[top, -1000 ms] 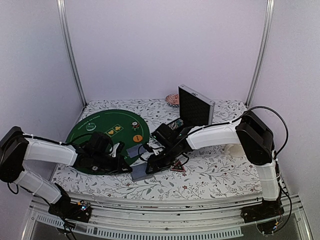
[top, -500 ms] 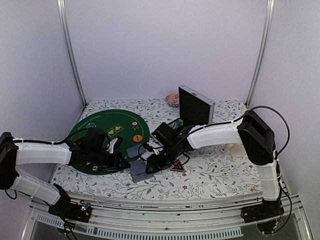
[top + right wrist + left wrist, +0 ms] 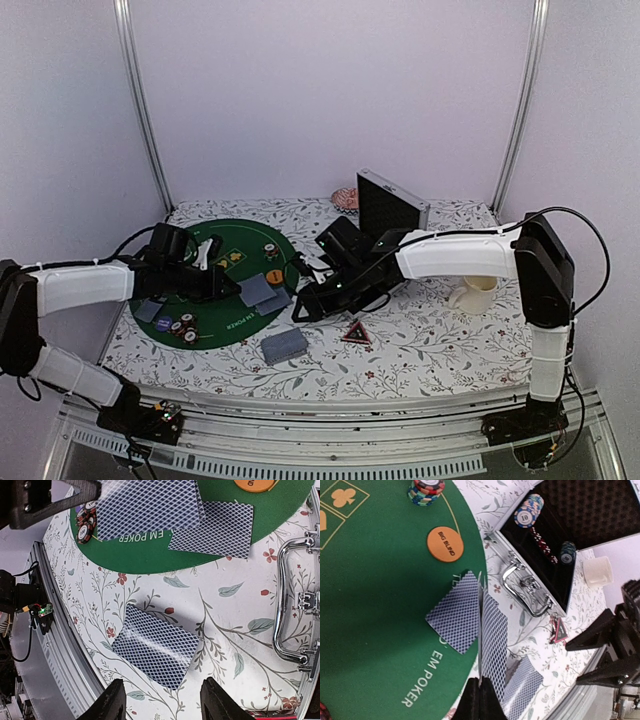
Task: Distribute texas hold em gaming equipment
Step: Distribute the poker card in the big blind area.
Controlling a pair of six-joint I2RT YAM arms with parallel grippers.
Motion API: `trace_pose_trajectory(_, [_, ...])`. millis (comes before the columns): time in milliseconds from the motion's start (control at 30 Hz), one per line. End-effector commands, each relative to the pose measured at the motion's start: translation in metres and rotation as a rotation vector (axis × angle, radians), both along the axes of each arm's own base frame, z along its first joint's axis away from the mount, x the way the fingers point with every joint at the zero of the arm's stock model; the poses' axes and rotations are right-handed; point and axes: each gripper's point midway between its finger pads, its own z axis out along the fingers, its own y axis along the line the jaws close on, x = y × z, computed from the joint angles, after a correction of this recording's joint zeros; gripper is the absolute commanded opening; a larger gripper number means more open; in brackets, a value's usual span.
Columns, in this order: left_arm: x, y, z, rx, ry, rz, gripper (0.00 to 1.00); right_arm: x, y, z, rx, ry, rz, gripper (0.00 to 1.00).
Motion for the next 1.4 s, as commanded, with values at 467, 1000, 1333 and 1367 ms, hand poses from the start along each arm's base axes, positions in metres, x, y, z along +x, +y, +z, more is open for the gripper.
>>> trace_pose_trajectory(467, [0.049, -0.02, -0.035, -0.037, 0.046, -0.107, 0.0, 0.003, -0.015, 0.004, -0.027, -0.026, -0.015, 0.53])
trace_pose_trajectory(1000, [0.057, -0.009, -0.055, 0.033, 0.098, -0.098, 0.2, 0.003, -0.014, 0.003, -0.027, -0.02, -0.006, 0.53])
trace_pose_trajectory(1333, [0.055, 0.017, -0.029, 0.151, 0.053, 0.005, 0.57, 0.004, -0.02, -0.009, -0.071, -0.006, -0.035, 0.53])
trace_pose_trajectory(1367, [0.056, 0.02, -0.022, 0.158, 0.032, 0.018, 0.59, 0.003, -0.02, -0.011, -0.072, -0.001, -0.034, 0.53])
